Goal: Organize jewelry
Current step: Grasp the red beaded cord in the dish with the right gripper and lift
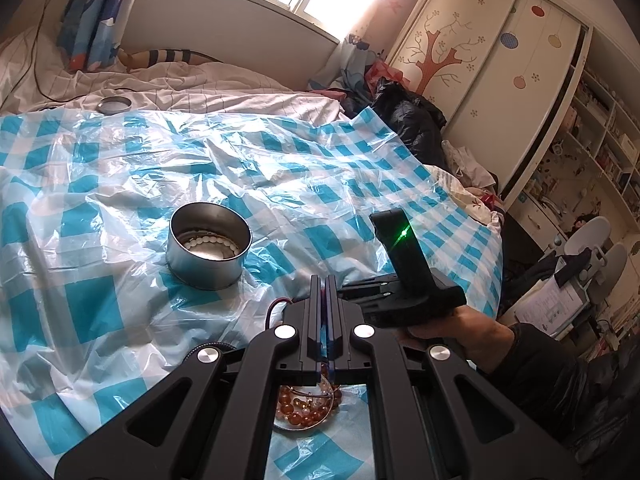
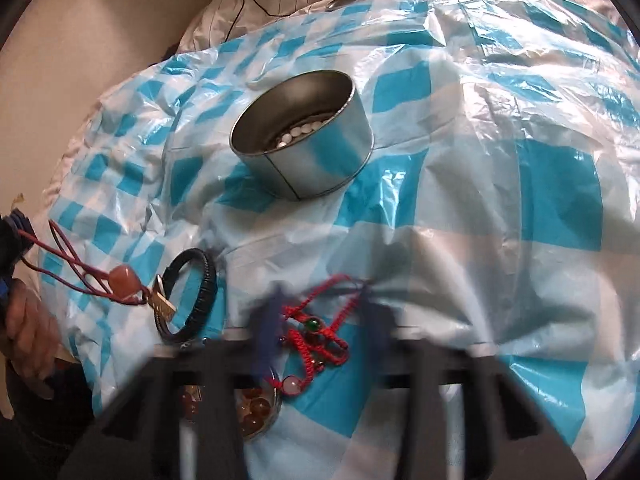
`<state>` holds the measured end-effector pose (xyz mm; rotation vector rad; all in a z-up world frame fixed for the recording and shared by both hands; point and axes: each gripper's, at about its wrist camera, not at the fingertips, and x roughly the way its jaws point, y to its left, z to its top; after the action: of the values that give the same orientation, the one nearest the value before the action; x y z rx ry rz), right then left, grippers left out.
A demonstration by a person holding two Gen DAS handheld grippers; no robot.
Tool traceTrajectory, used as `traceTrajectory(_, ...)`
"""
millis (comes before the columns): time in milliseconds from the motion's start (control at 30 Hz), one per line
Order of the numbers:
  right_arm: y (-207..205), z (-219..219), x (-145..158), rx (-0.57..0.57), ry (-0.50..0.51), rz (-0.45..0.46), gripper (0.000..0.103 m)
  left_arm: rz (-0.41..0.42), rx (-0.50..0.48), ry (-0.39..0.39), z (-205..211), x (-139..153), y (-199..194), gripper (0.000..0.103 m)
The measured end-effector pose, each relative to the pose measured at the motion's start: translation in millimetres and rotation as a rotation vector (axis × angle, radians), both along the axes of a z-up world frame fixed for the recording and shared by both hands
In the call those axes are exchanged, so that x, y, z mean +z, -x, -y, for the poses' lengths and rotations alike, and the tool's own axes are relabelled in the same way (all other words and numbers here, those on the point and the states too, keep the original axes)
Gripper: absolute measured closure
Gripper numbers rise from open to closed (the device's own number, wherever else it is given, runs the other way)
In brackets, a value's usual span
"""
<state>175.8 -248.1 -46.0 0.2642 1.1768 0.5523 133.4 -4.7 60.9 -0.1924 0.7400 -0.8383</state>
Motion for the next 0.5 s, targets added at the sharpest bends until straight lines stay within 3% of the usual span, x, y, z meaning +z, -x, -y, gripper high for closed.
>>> traceTrajectory(300, 9.7, 25.3, 35.0, 0.009, -0.298, 0.052, 0.101, 0.001, 0.002, -0.001, 0.7, -1.2, -0.8, 0.101)
traceTrajectory(367, 19.1, 32.9, 53.4, 0.043, -0.429, 0.109, 0.101, 0.001, 0.001, -0.002, 0.8, -1.5, -0.8, 0.101)
traceTrajectory(400, 20.9, 32.0, 60.2, 0.054, -0.442, 0.128, 0.101, 0.001, 0.001, -0.002, 1.1, -1.7, -1.0, 0.101)
traceTrajectory(433, 20.3, 32.6, 61.1, 0.037, -0.364, 0.137, 0.101, -0.001, 0.000, -0.002, 1.3, -2.0, -1.6, 0.101)
traceTrajectory(467, 17.0, 35.5, 54.9, 0.017, -0.355, 0.111, 0.101, -0.002, 0.001, -0.002, 0.6, -2.7, -1.5, 0.101)
traceTrajectory(500, 15.0, 40.0, 50.1, 0.004, -0.419, 0.077, 0.101, -0.004, 0.001, -0.004, 1.3, -3.4, -2.1, 0.101)
